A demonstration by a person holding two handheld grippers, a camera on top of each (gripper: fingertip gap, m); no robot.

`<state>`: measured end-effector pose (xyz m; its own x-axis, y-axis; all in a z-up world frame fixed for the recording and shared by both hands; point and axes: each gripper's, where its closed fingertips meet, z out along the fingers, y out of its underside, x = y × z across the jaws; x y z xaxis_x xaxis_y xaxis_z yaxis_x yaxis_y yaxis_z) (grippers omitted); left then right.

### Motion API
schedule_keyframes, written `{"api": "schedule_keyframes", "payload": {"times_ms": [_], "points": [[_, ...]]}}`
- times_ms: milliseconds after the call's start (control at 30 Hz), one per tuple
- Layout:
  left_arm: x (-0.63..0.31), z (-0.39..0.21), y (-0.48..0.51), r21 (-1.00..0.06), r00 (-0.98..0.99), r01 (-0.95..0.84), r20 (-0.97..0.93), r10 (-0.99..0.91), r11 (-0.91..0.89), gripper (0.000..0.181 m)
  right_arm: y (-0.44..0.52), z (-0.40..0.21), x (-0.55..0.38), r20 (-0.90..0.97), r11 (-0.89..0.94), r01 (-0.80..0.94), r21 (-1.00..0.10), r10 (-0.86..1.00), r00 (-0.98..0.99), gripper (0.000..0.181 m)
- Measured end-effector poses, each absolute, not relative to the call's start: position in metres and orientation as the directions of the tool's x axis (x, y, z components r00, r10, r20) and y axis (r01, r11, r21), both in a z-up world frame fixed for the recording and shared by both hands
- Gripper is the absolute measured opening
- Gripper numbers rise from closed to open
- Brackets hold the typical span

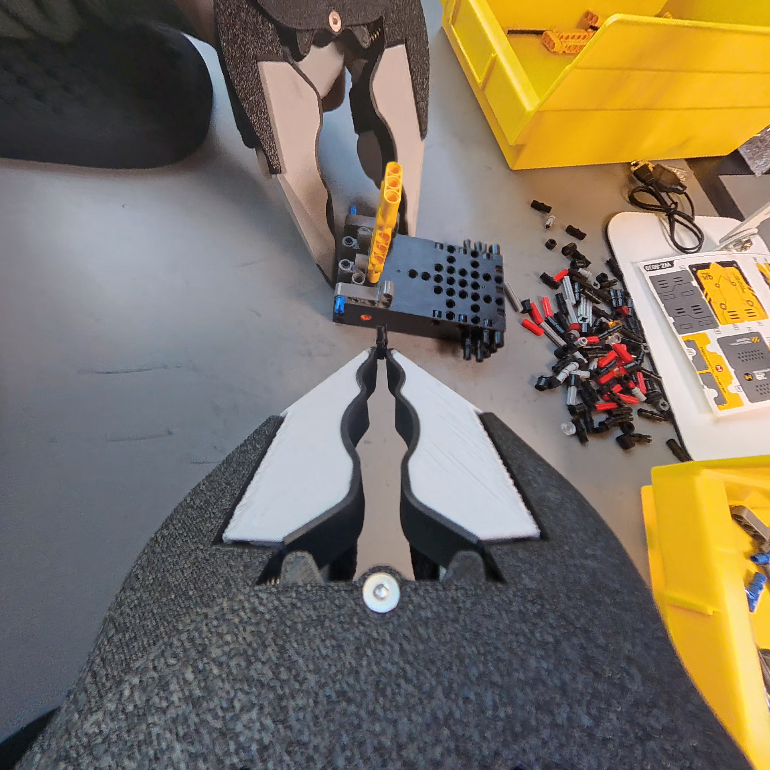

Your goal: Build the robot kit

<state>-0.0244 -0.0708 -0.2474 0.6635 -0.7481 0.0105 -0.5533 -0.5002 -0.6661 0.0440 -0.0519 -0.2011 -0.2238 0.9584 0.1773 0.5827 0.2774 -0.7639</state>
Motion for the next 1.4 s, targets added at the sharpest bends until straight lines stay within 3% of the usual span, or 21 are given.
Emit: {"api": "schedule_keyframes", "payload": {"times_ms": [133,400,900,1000,1133,1267,1400], "points": [[-0.031,-0.238,-0.08,-0.701,0.646,-0.539,0.014,-0.764,-0.468,0.058,-0.055,-0.198,0.039,0.19,0.284,0.542,-0.791,0.956,-0.223,0.004],[-0.005,-0.166,-0.107,-0.905,0.555,-0.369,-0.03,-0.831,-0.214,0.024,-0.075,-0.179,0.028,0.225,0.332,0.445,-0.832,0.935,-0.276,0.004],[0.034,-0.177,-0.11,-0.891,0.521,-0.393,-0.011,-0.854,-0.228,0.005,-0.109,-0.183,0.025,0.272,0.415,0.41,-0.812,0.891,-0.364,0.004],[0.035,-0.171,-0.112,-0.911,0.506,-0.323,0.064,-0.86,-0.258,0.005,-0.112,-0.177,0.027,0.267,0.41,0.369,-0.834,0.886,-0.38,0.004],[0.036,-0.147,-0.115,-0.934,0.448,-0.098,0.266,-0.853,-0.343,0.005,-0.115,-0.154,0.028,0.313,0.41,0.227,-0.883,0.876,-0.367,0.004],[0.035,-0.125,-0.115,-0.886,0.33,0.128,0.462,-0.824,-0.445,0.004,-0.115,-0.133,0.028,0.405,0.454,0.107,-0.885,0.862,-0.306,0.005],[0.034,-0.119,-0.114,-0.827,0.245,0.221,0.56,-0.791,-0.517,0.004,-0.115,-0.128,0.027,0.458,0.49,0.069,-0.869,0.849,-0.265,0.006]]}}
